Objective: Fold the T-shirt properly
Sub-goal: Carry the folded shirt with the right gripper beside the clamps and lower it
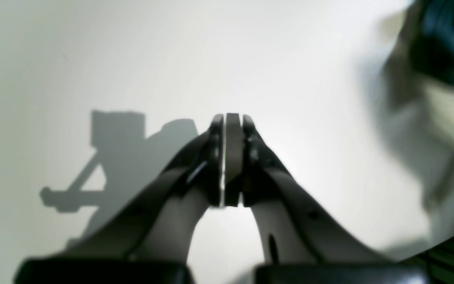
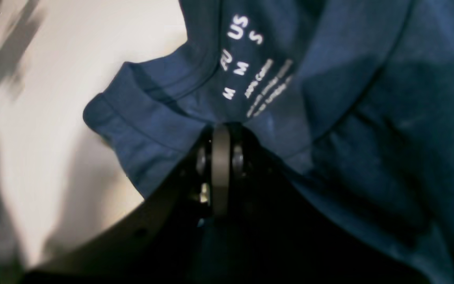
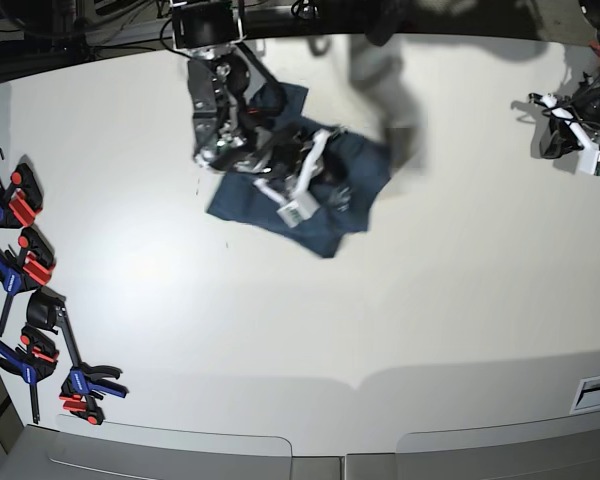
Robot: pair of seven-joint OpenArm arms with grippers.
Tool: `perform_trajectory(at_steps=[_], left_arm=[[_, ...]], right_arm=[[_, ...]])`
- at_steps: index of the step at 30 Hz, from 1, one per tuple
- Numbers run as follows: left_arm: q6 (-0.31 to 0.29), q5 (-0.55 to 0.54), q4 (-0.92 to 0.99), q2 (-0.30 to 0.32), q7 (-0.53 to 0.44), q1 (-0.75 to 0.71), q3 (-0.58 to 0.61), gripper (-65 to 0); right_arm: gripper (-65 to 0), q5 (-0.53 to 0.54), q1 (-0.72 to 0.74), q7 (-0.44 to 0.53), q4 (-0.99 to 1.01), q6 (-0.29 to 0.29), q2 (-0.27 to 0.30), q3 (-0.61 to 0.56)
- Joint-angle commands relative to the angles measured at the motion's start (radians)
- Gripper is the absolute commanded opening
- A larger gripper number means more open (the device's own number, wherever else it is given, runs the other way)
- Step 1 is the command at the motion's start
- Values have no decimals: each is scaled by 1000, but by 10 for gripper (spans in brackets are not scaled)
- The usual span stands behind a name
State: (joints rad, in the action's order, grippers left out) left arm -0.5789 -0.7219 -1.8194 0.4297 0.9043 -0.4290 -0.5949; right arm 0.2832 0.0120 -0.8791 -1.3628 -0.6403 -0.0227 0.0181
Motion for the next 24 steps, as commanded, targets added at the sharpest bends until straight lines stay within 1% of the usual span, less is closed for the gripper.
perform_trajectory(at_steps=[1, 3, 6, 8, 12, 16, 19, 24], left_arm=[[0, -17, -16, 16, -24, 2, -6, -649], [0, -17, -16, 16, -24, 2, -6, -649], [0, -17, -16, 16, -24, 2, -6, -649], [0, -17, -16, 16, -24, 2, -6, -649], [0, -17, -16, 16, -24, 2, -6, -649], [0, -17, -16, 16, -32, 2, -6, -649], [0, -17, -16, 16, -36, 2, -6, -649], [0, -17, -16, 16, -35, 2, -6, -649]], right_arm=[[-650, -45, 18, -18, -6, 42, 6, 47], [-650, -45, 31, -17, -6, 87, 6, 140], [-650, -44, 55, -17, -6, 129, 21, 269], [-650, -44, 67, -13, -6, 155, 48, 333], [-650, -45, 71, 19, -6, 189, 128, 425], [-650, -44, 71, 23, -6, 205, 202, 508], [-650, -44, 71, 23, -6, 208, 246, 565], [-650, -37, 71, 18, -6, 208, 293, 632]])
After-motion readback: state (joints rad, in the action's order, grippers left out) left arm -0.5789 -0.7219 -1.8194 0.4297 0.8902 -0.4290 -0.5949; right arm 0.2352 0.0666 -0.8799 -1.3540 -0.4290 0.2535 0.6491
